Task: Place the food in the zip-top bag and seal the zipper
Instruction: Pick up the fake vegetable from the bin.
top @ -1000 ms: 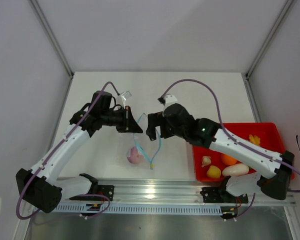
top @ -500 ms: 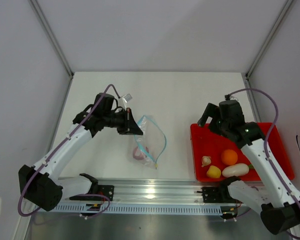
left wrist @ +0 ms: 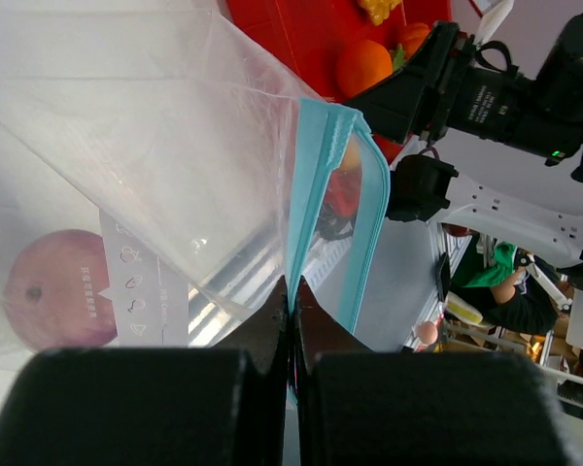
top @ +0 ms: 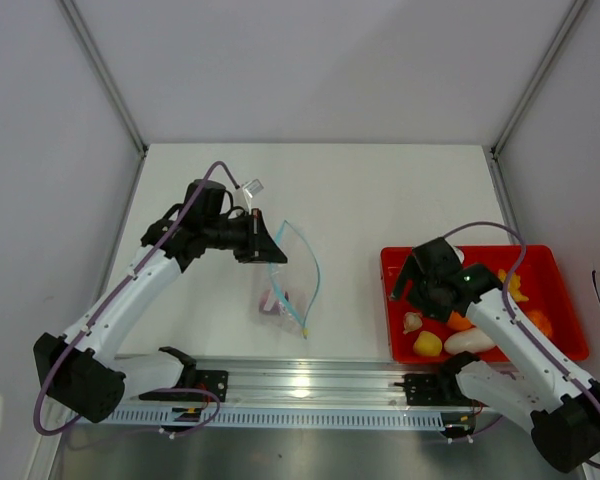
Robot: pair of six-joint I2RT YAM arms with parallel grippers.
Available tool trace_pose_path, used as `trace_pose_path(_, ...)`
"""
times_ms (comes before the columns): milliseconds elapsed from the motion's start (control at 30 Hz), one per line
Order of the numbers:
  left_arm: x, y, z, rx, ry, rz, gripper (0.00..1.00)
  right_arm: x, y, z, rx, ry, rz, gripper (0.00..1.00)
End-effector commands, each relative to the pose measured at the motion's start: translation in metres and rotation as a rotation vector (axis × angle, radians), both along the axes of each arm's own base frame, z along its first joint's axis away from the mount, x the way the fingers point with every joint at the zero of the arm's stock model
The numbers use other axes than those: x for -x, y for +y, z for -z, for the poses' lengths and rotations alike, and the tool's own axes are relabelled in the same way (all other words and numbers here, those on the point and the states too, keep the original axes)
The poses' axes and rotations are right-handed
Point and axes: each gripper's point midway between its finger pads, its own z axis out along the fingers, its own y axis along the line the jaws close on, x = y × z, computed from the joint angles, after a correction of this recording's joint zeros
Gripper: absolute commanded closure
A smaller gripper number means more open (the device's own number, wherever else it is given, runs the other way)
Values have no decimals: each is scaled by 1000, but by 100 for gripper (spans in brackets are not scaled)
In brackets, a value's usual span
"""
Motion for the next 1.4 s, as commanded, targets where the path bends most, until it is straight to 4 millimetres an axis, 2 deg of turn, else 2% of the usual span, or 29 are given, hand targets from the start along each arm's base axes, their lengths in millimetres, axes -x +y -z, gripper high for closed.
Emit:
trace_pose_path(0, 1, -5, -15, 33, -35, 23, 99, 11, -12, 19, 41, 54, 117, 14)
trace_pose_path(67, 0, -3, -15, 23, -40, 21, 100, 16, -17, 32, 71, 87, 148, 14)
trace_pose_path(233, 0, -1, -15, 12, -47, 16, 100, 14, -27, 41, 123, 82, 203, 13)
trace_pose_path(533, 0, -2, -11, 10, -35, 19, 99, 18, -26, 68, 127, 126, 212, 18)
trace_pose_path(667, 0, -2, -9, 6, -32, 22, 99, 17, -25, 72, 120, 118, 204, 28)
trace_pose_path(733, 1, -1, -9, 5, -34, 23, 99, 17, -24, 73, 112, 113, 200, 40)
trace_pose_path(900, 1, -1, -4, 2, -30, 22, 99, 16, -23, 73, 108, 102, 196, 60)
trace_pose_path(933, 2, -1, -2, 1, -24, 23, 99, 12, -23, 70, 107, 89, 197, 64)
trace_pose_path(1000, 2, -1, -1, 0, -23, 23, 100, 9, -26, 64, 128, 69, 195, 66)
trace_pose_path(1133, 2, -1, 2, 3, -18, 23, 99, -15, -33, 30, 189, -29, 156, 73)
trace_pose_path(1167, 3, -2, 2, 4, -18, 26, 99, -26, -31, 10, 186, -75, 151, 76)
trace_pose_path(1200, 2, -1, 3, 3, -16, 24, 100, -32, -33, 0, 211, -102, 129, 83)
trace_pose_path(1300, 2, -2, 4, 4, -14, 23, 99, -53, -23, -40, 181, -201, 84, 84)
trace_pose_path(1333, 2, -2, 4, 5, -12, 23, 99, -55, -15, -50, 158, -219, 20, 84)
trace_pose_path(1367, 2, -2, 5, 6, -9, 25, 100, -64, -4, -71, 110, -279, -15, 84)
